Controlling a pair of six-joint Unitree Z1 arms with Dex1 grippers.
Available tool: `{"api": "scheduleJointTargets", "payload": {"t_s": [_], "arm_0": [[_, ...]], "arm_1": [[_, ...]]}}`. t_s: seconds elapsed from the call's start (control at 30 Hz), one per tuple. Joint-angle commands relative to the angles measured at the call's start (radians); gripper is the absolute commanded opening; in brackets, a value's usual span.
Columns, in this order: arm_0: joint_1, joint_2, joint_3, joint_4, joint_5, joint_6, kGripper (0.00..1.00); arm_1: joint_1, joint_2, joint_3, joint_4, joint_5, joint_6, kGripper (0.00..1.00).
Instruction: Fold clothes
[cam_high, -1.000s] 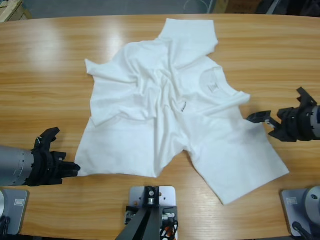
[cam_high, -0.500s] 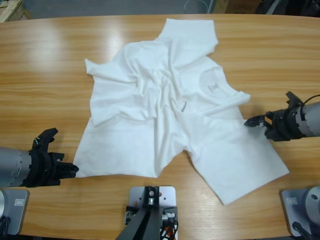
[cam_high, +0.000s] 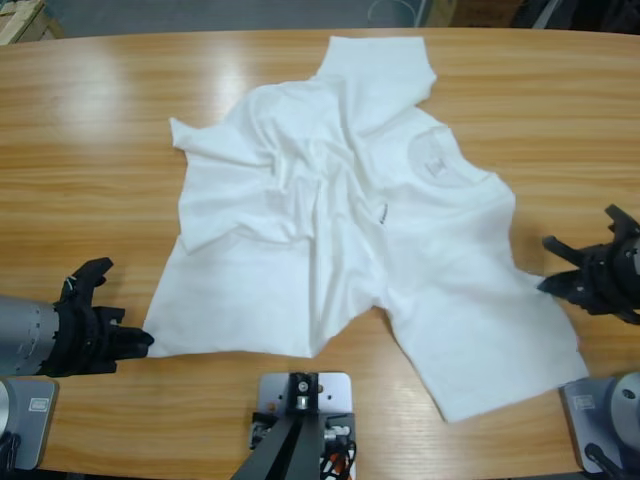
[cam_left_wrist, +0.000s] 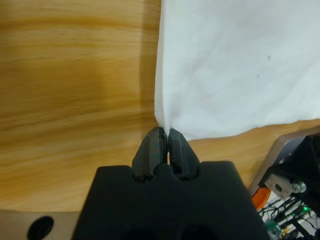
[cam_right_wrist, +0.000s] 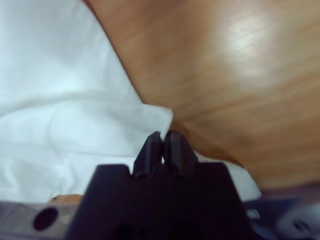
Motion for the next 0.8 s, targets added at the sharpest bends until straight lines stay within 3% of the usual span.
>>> {"api": "scheduleJointTargets", "payload": {"t_s": [0.03,0.13,0.27,0.57,0.6,0.63,0.67,0.7,0.73,0.77,0.8], "arm_0": [[-0.008,-0.207,0.0,0.214,-0.05,-0.018,0.0],[-0.003,-0.327,-0.04,0.402,-0.044,-0.048,0.0],[-0.002,-0.38,-0.082,0.568,-0.063,-0.14,0.0],[0.092,-0.516,-0.08,0.645,-0.103,-0.246,0.0],[0.106,-0.545,-0.079,0.645,-0.108,-0.248,0.0],[0.113,-0.584,-0.077,0.641,-0.115,-0.249,0.0],[0.115,-0.63,-0.078,0.629,-0.129,-0.258,0.0],[0.115,-0.684,-0.082,0.602,-0.154,-0.261,0.097],[0.115,-0.736,-0.087,0.578,-0.164,-0.261,0.438],[0.115,-0.778,-0.1,0.578,-0.158,-0.26,0.705],[0.115,-0.806,-0.122,0.596,-0.139,-0.254,0.901]], "arm_1": [[-0.004,-0.013,-0.216,0.432,-0.047,0.087,0.0],[-0.006,0.002,-0.281,0.549,-0.101,0.071,0.0],[-0.028,-0.003,-0.282,0.565,-0.13,0.046,0.0],[-0.05,0.005,-0.29,0.604,-0.099,0.042,0.0],[-0.05,0.006,-0.291,0.599,-0.066,0.042,0.218],[-0.05,0.003,-0.297,0.6,-0.05,0.042,0.702],[-0.045,-0.01,-0.312,0.612,-0.057,0.042,0.936],[-0.036,-0.024,-0.332,0.63,-0.071,0.042,0.998],[-0.032,-0.034,-0.366,0.662,-0.099,0.042,1.0],[-0.024,-0.04,-0.398,0.685,-0.129,0.041,1.0],[-0.014,-0.041,-0.43,0.699,-0.148,0.034,1.0]]}}
